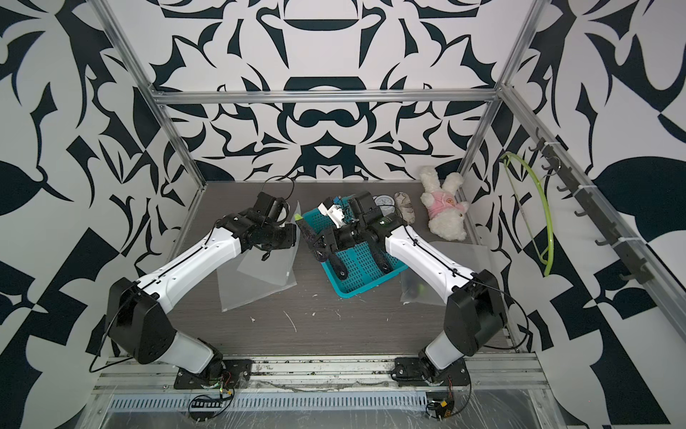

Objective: Place the eggplant in a zip-top bag and seal the zipper
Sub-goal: Place the eggplant in the zipper food storage bag.

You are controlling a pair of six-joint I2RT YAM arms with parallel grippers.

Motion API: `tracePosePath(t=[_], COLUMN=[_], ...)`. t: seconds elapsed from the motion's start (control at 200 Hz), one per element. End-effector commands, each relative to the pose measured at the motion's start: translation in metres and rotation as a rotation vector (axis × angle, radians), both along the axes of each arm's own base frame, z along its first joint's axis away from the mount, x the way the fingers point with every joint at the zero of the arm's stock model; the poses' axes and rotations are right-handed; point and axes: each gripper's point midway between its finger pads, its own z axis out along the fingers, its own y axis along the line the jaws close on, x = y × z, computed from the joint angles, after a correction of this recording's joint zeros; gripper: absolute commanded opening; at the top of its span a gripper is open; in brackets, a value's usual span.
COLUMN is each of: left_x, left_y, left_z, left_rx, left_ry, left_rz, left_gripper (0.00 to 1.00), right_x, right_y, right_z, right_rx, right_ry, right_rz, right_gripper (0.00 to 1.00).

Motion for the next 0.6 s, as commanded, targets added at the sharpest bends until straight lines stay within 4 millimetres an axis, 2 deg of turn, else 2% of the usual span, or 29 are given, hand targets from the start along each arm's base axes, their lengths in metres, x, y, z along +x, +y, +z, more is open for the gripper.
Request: tracePosePath(t=[0.0, 0.34, 0.595], left_x=[0.003, 0.003, -0.001], left_y=[-0.001, -0.011, -0.015], left_z=[0.001, -0.002, 0.015], left_rx=[0.049, 0.08, 0.032], left_ry=[-0.034, -0.062, -0.1], left_rz=[-0.042, -0.066, -0.085], left_gripper=[0.0, 0.0, 0.0], right_x=[-0.006, -0.016, -0.015], right_y=[0.005, 0.007, 0.007], right_z=[0.011, -0.016, -0.027], right_rx=[0.017, -0.022, -0.039], right_ry=[0.021, 0.126, 0.155], right_rz=[0.005, -0.007, -0.016], right_gripper=[0.34, 0.32, 0.31])
